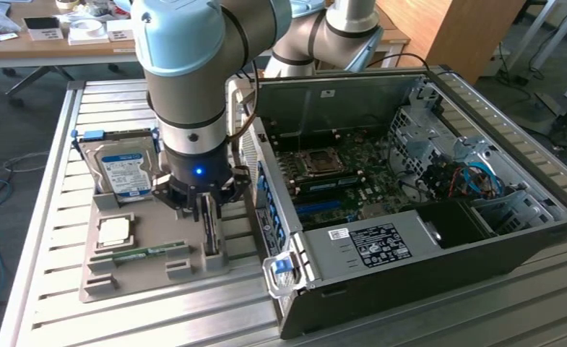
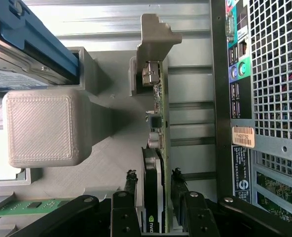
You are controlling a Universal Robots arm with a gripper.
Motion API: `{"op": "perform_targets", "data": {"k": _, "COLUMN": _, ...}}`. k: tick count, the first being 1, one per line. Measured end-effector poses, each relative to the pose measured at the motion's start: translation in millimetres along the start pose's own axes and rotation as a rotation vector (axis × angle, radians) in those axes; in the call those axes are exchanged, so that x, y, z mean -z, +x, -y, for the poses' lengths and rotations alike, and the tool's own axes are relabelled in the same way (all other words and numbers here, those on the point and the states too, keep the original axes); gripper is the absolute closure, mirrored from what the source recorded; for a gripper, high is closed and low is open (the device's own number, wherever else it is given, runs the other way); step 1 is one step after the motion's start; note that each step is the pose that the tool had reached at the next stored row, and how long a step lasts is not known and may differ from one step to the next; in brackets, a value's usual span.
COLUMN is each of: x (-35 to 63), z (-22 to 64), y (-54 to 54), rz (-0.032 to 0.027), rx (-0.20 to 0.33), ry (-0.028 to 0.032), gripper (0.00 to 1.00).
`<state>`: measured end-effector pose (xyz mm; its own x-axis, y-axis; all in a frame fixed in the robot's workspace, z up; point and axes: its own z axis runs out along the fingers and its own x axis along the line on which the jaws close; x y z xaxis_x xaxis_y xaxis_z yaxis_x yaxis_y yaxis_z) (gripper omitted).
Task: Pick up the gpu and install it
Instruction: 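Pick up the gpu and move the gpu toward the slot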
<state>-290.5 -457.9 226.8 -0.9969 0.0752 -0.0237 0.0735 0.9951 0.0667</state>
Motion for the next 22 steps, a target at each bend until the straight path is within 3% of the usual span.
{"op": "perform_targets", "data": {"k": 17, "x": 0.0, "z": 0.0, "y": -0.5, "rz": 0.0, "rx": 0.0, "ry": 0.0, "gripper": 0.58}}
{"op": "perform_targets", "data": {"k": 19, "x": 0.0, "z": 0.0, "y": -0.5, "rz": 0.0, "rx": 0.0, "ry": 0.0, "gripper": 0.6}}
{"op": "perform_targets", "data": {"k": 20, "x": 0.0, "z": 0.0, "y": -0.5, "rz": 0.0, "rx": 0.0, "ry": 0.0, "gripper": 0.67}}
{"op": "perform_targets", "data": {"k": 22, "x": 0.0, "z": 0.0, "y": -0.5, "rz": 0.0, "rx": 0.0, "ry": 0.0, "gripper": 0.67}}
